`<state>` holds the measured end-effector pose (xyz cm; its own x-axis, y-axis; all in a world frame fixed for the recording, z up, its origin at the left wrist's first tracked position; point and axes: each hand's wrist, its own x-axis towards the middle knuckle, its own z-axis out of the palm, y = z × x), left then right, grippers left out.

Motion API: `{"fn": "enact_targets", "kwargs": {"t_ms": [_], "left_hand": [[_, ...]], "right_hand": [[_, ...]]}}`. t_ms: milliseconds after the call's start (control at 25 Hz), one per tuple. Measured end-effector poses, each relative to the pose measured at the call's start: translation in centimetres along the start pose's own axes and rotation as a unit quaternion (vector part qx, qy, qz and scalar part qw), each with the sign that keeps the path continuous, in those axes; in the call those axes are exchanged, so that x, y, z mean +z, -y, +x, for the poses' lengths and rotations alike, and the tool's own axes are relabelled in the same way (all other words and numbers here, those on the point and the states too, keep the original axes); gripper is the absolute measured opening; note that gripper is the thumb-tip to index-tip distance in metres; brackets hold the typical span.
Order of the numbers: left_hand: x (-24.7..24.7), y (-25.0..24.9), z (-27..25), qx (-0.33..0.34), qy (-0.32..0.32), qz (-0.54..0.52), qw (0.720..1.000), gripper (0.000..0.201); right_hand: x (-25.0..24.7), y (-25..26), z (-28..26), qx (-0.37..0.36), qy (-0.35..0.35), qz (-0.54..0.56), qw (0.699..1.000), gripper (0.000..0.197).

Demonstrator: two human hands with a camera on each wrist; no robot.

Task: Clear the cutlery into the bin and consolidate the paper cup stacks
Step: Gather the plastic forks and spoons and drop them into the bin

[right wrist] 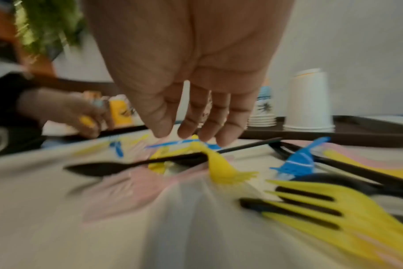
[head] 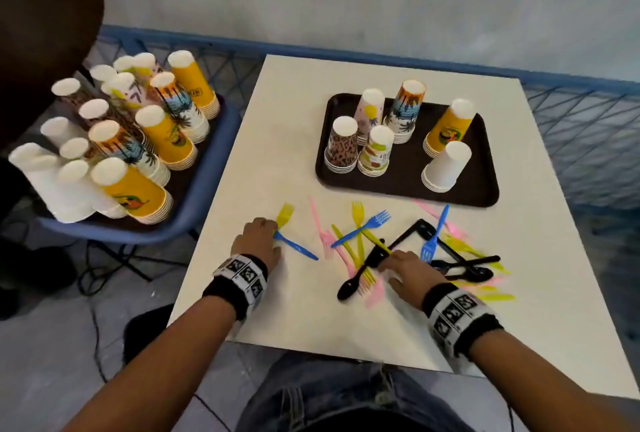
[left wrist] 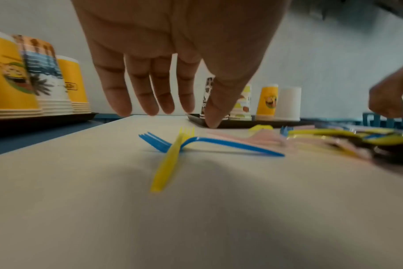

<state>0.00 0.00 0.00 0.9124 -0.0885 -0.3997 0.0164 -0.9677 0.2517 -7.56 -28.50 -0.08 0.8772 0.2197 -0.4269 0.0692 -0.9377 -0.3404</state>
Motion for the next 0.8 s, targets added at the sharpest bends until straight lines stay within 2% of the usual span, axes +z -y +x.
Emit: {"fn": "enact_targets", "kwargs": {"t_ms": [80, 160, 360, 520, 680, 800], "left_hand": [[0.1, -0.1, 1.2, -0.009, 0.002, 0.038, 0.999, 0.065], [0.2, -0.2, 2.4, -0.005, 0.019, 0.065, 0.998, 0.065], [0.9, -0.2, 3.6, 0.047, 0.023, 0.117, 0.992, 0.035], [0.8, -0.2, 4.1, 0.086, 0.045, 0.147, 0.984, 0.027], [0.2, 0.5, 4.4, 0.078, 0.059, 0.111, 0.989, 0.028], [-0.3, 1.5, 4.2, 0.04, 0.066, 0.005, 0.997, 0.028]], "right_hand": [[0.9, 1.4, 1.5, -0.019, 0.005, -0.079, 0.997, 0.049], [1.2, 2.5, 2.5, -0.031, 0.004, -0.149, 0.988, 0.054], [1.8, 3.0, 4.0, -0.025, 0.012, -0.221, 0.975, 0.035], [1.6, 3.9, 4.9, -0.043, 0.016, -0.226, 0.973, 0.028], [1.4, 5.0, 4.9, -0.069, -0.031, -0.273, 0.959, 0.016], [1.6, 6.1, 4.5, -0.107, -0.08, -0.265, 0.955, 0.019]]}}
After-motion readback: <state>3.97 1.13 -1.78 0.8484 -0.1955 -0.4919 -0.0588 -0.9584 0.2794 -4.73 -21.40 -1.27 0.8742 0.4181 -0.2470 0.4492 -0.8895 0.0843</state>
